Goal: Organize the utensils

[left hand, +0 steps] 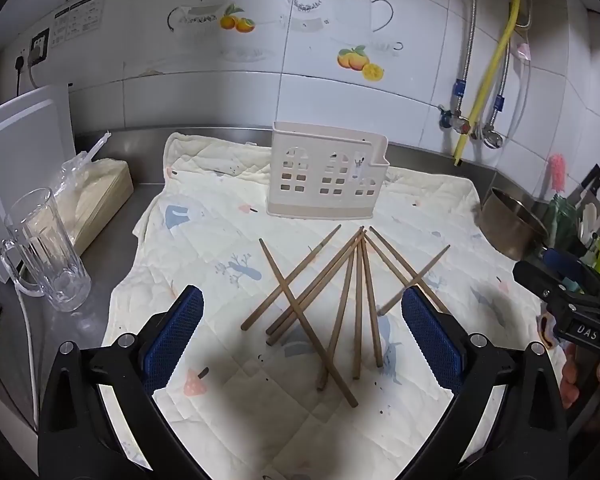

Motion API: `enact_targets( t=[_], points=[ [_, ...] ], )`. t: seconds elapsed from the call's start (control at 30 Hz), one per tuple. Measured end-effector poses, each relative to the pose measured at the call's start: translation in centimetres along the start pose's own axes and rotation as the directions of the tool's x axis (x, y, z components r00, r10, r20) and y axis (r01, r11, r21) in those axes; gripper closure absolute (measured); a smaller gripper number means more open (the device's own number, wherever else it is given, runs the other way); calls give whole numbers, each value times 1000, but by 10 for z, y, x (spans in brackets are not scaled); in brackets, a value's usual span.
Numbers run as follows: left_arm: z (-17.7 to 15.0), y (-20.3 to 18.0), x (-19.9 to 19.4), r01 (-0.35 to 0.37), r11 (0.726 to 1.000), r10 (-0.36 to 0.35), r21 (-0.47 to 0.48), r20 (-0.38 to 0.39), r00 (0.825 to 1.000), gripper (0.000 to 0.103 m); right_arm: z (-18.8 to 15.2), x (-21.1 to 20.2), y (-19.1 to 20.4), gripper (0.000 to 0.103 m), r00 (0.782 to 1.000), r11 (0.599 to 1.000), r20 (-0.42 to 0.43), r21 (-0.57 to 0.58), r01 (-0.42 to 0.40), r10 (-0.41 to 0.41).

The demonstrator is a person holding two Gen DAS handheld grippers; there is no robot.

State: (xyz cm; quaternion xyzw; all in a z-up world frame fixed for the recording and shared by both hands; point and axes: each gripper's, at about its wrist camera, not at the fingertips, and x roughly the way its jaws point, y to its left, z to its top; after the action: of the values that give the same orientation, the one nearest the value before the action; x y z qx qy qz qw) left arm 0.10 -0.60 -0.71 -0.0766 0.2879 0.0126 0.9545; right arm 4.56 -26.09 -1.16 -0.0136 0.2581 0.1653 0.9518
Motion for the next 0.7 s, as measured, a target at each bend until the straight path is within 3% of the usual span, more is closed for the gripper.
enact_targets(
  t=[0.7],
  points=[
    [-12,-8,13,11,1000,-12,-15,-43,999,5,-1,-1,-5,6,1000,1000,9,7,4,-4]
  ],
)
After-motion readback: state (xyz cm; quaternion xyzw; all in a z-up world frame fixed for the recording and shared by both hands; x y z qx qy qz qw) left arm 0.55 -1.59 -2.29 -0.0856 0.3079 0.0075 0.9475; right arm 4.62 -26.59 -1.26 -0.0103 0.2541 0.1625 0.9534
